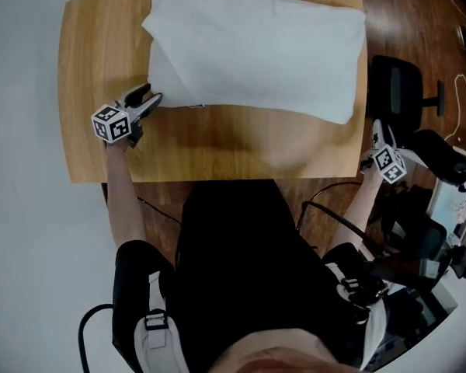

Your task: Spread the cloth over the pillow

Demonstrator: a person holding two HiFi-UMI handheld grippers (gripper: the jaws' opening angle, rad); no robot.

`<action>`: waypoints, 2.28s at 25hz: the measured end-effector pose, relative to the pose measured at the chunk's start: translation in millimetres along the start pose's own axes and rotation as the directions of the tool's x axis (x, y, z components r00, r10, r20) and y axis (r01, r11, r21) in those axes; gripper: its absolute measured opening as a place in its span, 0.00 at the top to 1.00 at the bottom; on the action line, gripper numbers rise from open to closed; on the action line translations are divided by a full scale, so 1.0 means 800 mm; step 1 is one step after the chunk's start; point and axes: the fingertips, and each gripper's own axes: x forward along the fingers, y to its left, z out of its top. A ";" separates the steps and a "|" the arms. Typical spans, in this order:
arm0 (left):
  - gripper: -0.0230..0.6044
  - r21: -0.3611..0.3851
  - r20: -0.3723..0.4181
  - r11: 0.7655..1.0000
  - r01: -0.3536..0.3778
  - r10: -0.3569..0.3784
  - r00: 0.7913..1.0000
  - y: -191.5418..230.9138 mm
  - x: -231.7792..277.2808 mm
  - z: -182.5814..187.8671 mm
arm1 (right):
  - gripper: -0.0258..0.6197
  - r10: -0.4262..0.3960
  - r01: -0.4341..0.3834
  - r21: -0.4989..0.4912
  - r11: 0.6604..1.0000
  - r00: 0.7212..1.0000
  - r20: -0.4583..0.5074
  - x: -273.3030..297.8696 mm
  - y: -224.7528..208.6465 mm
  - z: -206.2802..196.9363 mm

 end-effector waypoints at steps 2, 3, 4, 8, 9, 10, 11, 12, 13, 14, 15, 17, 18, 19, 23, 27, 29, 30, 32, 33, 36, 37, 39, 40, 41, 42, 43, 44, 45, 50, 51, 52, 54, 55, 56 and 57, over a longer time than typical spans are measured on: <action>0.67 0.035 0.011 0.999 -0.029 0.028 1.000 -0.004 0.004 0.003 | 0.72 0.002 -0.002 0.006 1.000 1.000 -0.019 -0.036 0.029 -0.028; 0.75 0.061 0.020 0.998 -0.036 0.035 0.999 -0.009 -0.002 0.006 | 0.73 0.009 -0.009 0.000 1.000 1.000 -0.019 -0.053 0.044 -0.036; 0.83 0.090 0.031 0.995 -0.039 0.036 0.999 -0.018 -0.010 0.009 | 0.74 0.019 -0.019 -0.011 1.000 1.000 -0.014 -0.069 0.057 -0.039; 0.89 0.207 0.054 0.978 -0.038 0.027 0.998 -0.057 -0.046 0.024 | 0.75 0.083 -0.081 -0.057 0.995 0.996 0.043 -0.116 0.110 -0.025; 0.89 0.213 0.065 0.977 -0.030 0.017 0.998 -0.064 -0.052 0.025 | 0.75 0.098 -0.094 -0.064 0.993 0.994 0.055 -0.125 0.122 -0.022; 0.89 0.203 0.082 0.979 -0.021 0.005 0.997 -0.069 -0.056 0.025 | 0.75 0.111 -0.106 -0.070 0.992 0.992 0.065 -0.132 0.134 -0.020; 0.88 0.178 0.107 0.984 -0.013 -0.006 0.994 -0.071 -0.060 0.024 | 0.75 0.122 -0.117 -0.074 0.990 0.990 0.072 -0.137 0.145 -0.019; 0.84 0.142 0.135 0.990 -0.009 -0.011 0.991 -0.072 -0.064 0.021 | 0.75 0.135 -0.129 -0.077 0.989 0.988 0.078 -0.140 0.157 -0.018; 0.80 0.101 0.164 0.995 -0.011 -0.006 0.986 -0.070 -0.070 0.017 | 0.75 0.147 -0.141 -0.081 0.987 0.986 0.081 -0.143 0.169 -0.019; 0.79 0.062 0.188 0.998 -0.024 0.012 0.982 -0.066 -0.076 0.011 | 0.75 0.160 -0.153 -0.084 0.985 0.984 0.082 -0.146 0.181 -0.020; 0.79 0.027 0.204 0.999 -0.045 0.038 0.978 -0.061 -0.085 0.002 | 0.75 0.171 -0.164 -0.084 0.983 0.982 0.080 -0.147 0.191 -0.022; 0.89 -0.031 0.221 0.996 -0.088 0.092 0.971 -0.050 -0.102 -0.015 | 0.75 0.183 -0.178 -0.077 0.981 0.980 0.073 -0.151 0.204 -0.029; 0.89 -0.051 0.233 0.994 -0.100 0.109 0.966 -0.046 -0.111 -0.020 | 0.75 0.187 -0.182 -0.071 0.981 0.980 0.070 -0.152 0.208 -0.033; 0.89 -0.064 0.248 0.992 -0.106 0.119 0.961 -0.042 -0.117 -0.020 | 0.75 0.191 -0.186 -0.065 0.980 0.979 0.067 -0.152 0.210 -0.035; 0.60 -0.013 0.235 0.994 -0.106 0.106 0.966 -0.032 -0.101 0.004 | 0.75 0.207 -0.205 -0.047 0.978 0.977 0.044 -0.144 0.216 -0.047; 0.52 0.140 0.080 0.987 -0.082 0.071 0.994 -0.045 -0.044 0.015 | 0.75 0.214 -0.214 -0.058 0.975 0.977 0.000 -0.130 0.219 -0.054; 0.51 0.198 0.007 0.977 -0.086 0.086 0.996 -0.048 -0.023 0.009 | 0.75 0.201 -0.202 -0.060 0.977 0.979 -0.030 -0.124 0.208 -0.059; 0.51 0.215 -0.020 0.971 -0.100 0.106 0.994 -0.046 -0.019 0.003 | 0.75 0.195 -0.197 -0.056 0.979 0.980 -0.048 -0.117 0.199 -0.065; 0.51 0.225 -0.050 0.963 -0.150 0.165 0.985 -0.036 -0.028 -0.009 | 0.74 0.204 -0.211 -0.064 0.975 0.974 -0.094 -0.094 0.192 -0.081; 0.51 0.225 -0.055 0.959 -0.173 0.190 0.980 -0.032 -0.035 -0.013 | 0.72 0.222 -0.232 -0.081 0.969 0.969 -0.113 -0.080 0.194 -0.084; 0.73 0.242 -0.035 0.953 -0.183 0.197 0.980 -0.033 -0.032 -0.004 | 0.63 0.244 -0.259 -0.116 0.959 0.962 -0.126 -0.055 0.181 -0.075; 0.84 0.253 -0.023 0.949 -0.186 0.198 0.980 -0.036 -0.031 0.003 | 0.62 0.235 -0.249 -0.116 0.961 0.964 -0.126 -0.048 0.170 -0.071; 0.94 0.282 -0.003 0.938 -0.200 0.209 0.978 -0.046 -0.036 0.016 | 0.62 0.229 -0.247 -0.115 0.962 0.963 -0.145 -0.026 0.154 -0.065; 0.94 0.299 0.000 0.932 -0.204 0.214 0.977 -0.053 -0.039 0.020 | 0.62 0.242 -0.263 -0.113 0.958 0.955 -0.171 -0.012 0.150 -0.067; 0.95 0.314 0.001 0.927 -0.204 0.215 0.977 -0.061 -0.041 0.022 | 0.62 0.264 -0.292 -0.109 0.950 0.941 -0.211 0.002 0.150 -0.074; 0.95 0.325 0.000 0.924 -0.200 0.211 0.977 -0.071 -0.041 0.023 | 0.62 0.291 -0.329 -0.109 0.938 0.919 -0.265 0.013 0.151 -0.085; 0.95 0.333 0.000 0.923 -0.191 0.203 0.979 -0.080 -0.041 0.025 | 0.66 0.312 -0.366 -0.117 0.923 0.892 -0.328 0.018 0.152 -0.096; 0.95 0.338 0.001 0.924 -0.178 0.189 0.982 -0.090 -0.041 0.030 | 0.81 0.318 -0.395 -0.135 0.909 0.864 -0.392 0.016 0.151 -0.102; 0.95 0.344 0.004 0.925 -0.163 0.172 0.985 -0.101 -0.042 0.038 | 0.90 0.309 -0.414 -0.159 0.896 0.841 -0.445 0.006 0.150 -0.098; 0.95 0.461 0.082 0.881 -0.111 0.082 0.993 -0.173 -0.080 0.150 | 0.94 0.225 -0.402 -0.411 0.818 0.881 -0.416 -0.101 0.174 0.083; 0.95 0.490 0.081 0.864 -0.117 0.089 0.993 -0.189 -0.092 0.161 | 0.94 0.218 -0.385 -0.460 0.800 0.901 -0.374 -0.128 0.181 0.119; 0.95 0.507 0.063 0.853 -0.125 0.108 0.992 -0.200 -0.105 0.156 | 0.94 0.213 -0.365 -0.487 0.794 0.916 -0.339 -0.152 0.185 0.136; 0.95 0.484 -0.031 0.866 -0.122 0.157 0.987 -0.194 -0.115 0.099 | 0.94 0.198 -0.332 -0.461 0.823 0.928 -0.316 -0.170 0.179 0.106; 0.95 0.448 -0.099 0.887 -0.112 0.173 0.980 -0.176 -0.108 0.055 | 0.94 0.198 -0.331 -0.408 0.851 0.922 -0.334 -0.156 0.172 0.061; 0.95 0.400 -0.171 0.911 -0.102 0.184 0.968 -0.150 -0.092 0.007 | 0.94 0.208 -0.341 -0.340 0.877 0.905 -0.371 -0.126 0.166 0.003; 0.95 0.349 -0.238 0.932 -0.100 0.192 0.952 -0.123 -0.071 -0.037 | 0.94 0.220 -0.354 -0.267 0.896 0.879 -0.424 -0.089 0.160 -0.057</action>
